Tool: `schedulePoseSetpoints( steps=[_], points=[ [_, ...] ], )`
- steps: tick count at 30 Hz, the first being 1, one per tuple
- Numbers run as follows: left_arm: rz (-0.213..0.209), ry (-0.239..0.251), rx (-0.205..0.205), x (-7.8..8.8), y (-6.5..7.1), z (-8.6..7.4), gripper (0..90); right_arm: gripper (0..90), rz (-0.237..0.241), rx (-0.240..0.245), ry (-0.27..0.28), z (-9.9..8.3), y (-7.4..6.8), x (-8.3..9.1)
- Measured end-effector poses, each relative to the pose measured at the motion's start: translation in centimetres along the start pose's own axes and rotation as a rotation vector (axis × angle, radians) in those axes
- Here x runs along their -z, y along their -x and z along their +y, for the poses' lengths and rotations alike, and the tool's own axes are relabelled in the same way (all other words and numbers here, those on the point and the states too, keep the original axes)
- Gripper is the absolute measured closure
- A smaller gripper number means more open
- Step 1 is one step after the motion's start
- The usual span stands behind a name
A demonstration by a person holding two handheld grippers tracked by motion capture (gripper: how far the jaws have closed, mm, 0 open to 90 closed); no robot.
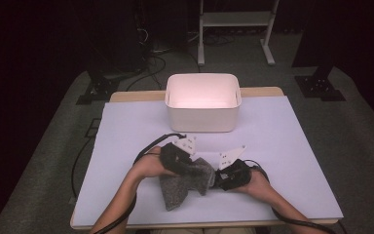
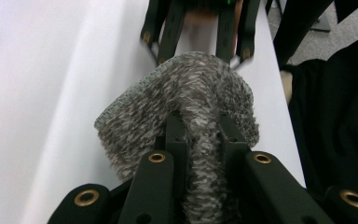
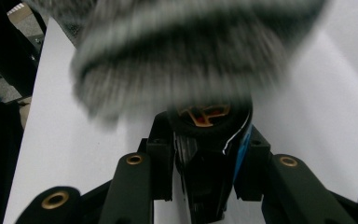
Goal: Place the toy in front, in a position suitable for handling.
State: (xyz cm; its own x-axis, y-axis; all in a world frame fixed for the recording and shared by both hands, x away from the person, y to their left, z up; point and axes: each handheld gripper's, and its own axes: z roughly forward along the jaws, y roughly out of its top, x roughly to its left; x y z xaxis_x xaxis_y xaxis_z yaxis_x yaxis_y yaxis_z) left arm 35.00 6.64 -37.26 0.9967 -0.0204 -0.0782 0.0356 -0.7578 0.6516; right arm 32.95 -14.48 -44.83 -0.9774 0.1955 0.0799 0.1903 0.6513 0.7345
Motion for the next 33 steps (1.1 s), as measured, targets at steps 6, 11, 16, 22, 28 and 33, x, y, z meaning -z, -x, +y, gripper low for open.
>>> schedulePoseSetpoints(
  steps=[6, 11, 16, 22, 28, 33],
  points=[
    [-0.024, -0.021, -0.022, -1.9, -0.5, 1.5, 79.3, 63.9, 0.002, -0.004, 0.0, 0.0, 0.0, 0.0],
    [-0.002, -0.03, -0.023, -1.1, -0.3, 0.9, 79.2, 63.9, 0.002, -0.001, -0.002, 0.0, 0.0, 0.0],
    [0.021, -0.006, 0.023, 0.4, 0.0, -1.1, 79.2, 63.9, 0.001, -0.001, 0.0, 0.0, 0.0, -0.1],
    [0.061, 0.028, 0.081, 3.0, 0.4, -4.5, 79.1, 63.9, 0.004, -0.007, 0.0, 0.0, 0.0, -0.1],
    [0.098, 0.043, 0.136, 4.5, 0.8, -7.3, 79.0, 63.9, 0.004, -0.009, 0.0, 0.0, 0.0, -0.1],
    [0.103, 0.039, 0.171, 4.3, 0.9, -8.7, 79.0, 63.3, 0.015, -0.019, -0.011, 0.2, 0.3, 0.0]
  ],
)
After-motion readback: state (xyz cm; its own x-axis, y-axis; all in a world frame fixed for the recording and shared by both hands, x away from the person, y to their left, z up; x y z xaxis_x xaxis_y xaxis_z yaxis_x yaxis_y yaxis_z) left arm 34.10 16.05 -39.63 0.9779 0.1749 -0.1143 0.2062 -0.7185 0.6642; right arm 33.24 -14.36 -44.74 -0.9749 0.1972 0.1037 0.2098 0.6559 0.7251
